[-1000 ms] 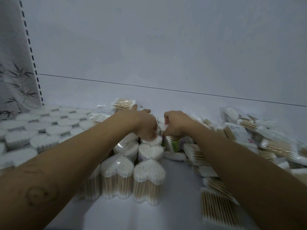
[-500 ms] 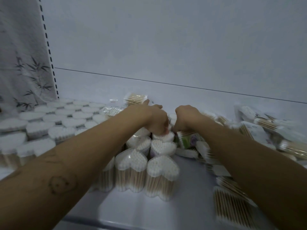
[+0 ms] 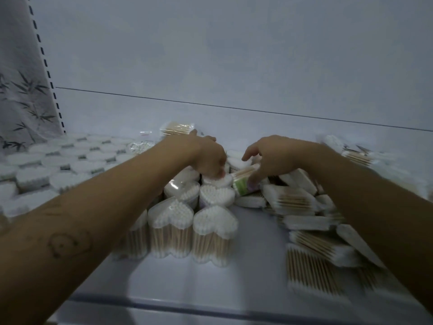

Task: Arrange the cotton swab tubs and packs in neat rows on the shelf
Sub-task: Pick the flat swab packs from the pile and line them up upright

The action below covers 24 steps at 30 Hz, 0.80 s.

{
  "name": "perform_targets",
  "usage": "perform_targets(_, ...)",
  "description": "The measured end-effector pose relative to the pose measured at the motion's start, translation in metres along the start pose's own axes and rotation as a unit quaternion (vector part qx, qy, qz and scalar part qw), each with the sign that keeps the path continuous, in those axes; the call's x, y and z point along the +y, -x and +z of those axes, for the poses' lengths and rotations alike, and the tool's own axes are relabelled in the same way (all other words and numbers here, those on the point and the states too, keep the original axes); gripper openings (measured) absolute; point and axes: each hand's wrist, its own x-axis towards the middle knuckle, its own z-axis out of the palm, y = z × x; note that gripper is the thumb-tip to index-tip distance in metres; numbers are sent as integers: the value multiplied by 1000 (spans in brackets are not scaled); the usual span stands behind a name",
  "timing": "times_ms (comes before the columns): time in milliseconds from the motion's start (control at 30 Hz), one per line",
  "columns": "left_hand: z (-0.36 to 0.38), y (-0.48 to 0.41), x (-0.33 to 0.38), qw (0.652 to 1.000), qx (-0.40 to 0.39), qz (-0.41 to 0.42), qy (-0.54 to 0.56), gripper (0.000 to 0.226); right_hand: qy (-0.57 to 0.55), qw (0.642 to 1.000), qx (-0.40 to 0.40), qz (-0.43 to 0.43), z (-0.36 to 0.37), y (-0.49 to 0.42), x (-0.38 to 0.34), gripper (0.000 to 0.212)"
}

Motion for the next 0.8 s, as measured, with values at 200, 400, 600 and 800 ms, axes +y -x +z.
perform_targets(200,1,0,5,1000,5,3,4,44,66,998,11,4,25,2,2,67)
perform_targets(400,0,2,4,999,35,4,26,41,28,999,17,-5,16,9,13,59)
perform_targets(600,-8,6,21,961,192,45,193,74,-38,992,121,-2,-18,22,26,52)
perform_targets(800,-7,9,46,923,275,19,267,94,-221,954,201,2,-19,29,25,60)
